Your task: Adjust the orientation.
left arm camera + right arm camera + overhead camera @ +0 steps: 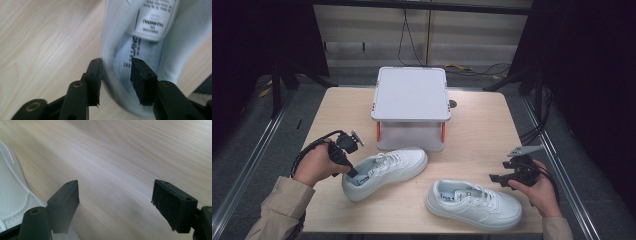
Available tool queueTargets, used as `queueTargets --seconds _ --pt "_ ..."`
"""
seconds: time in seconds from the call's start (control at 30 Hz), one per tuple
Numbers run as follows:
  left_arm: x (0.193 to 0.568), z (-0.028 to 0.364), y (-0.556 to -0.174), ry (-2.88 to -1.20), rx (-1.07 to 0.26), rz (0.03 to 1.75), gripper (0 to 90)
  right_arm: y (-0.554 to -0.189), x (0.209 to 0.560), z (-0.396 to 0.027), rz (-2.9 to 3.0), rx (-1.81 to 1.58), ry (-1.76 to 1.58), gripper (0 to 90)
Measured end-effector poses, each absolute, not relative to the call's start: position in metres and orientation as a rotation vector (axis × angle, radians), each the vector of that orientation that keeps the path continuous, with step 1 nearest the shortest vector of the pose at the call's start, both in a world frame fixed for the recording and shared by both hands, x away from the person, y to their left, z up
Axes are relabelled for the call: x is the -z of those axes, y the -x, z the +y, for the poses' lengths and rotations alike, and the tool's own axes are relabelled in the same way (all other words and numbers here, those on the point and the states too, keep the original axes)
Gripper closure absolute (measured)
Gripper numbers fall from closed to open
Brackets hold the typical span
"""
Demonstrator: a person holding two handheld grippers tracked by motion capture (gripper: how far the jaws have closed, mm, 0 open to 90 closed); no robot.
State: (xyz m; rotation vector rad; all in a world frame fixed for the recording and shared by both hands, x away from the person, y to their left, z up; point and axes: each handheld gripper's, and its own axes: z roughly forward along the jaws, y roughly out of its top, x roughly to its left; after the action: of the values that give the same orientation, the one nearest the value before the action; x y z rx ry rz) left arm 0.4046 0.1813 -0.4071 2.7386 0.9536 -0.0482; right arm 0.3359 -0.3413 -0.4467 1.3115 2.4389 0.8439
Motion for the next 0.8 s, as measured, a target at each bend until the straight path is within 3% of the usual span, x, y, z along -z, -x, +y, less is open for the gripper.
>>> queueTargets --seconds 0.13,0.2,0.3,0.43,0.8 --pt "0.418 0.179 -0.417 -2.739 0.017 0.925 55.9 -0.348 0.44 -0.328 2.468 -0.888 -1.272 21.2" --pt "0.428 0.177 -0.422 -2.742 0.098 0.958 65.3 -0.36 0.425 -0.32 2.483 -0.919 -1.235 19.7" --pt "0.43 0.177 -0.422 -2.735 0.116 1.037 75.6 -0.372 0.405 -0.311 2.477 -1.0 -1.209 18.9" --pt "0.429 0.17 -0.418 -2.794 0.139 1.061 78.1 -0.385 0.384 -0.295 2.466 -1.1 -1.175 16.9" --pt "0.428 0.164 -0.408 -2.861 0.133 1.017 78.6 -0.411 0.354 -0.247 2.584 -0.968 -1.024 15.0"
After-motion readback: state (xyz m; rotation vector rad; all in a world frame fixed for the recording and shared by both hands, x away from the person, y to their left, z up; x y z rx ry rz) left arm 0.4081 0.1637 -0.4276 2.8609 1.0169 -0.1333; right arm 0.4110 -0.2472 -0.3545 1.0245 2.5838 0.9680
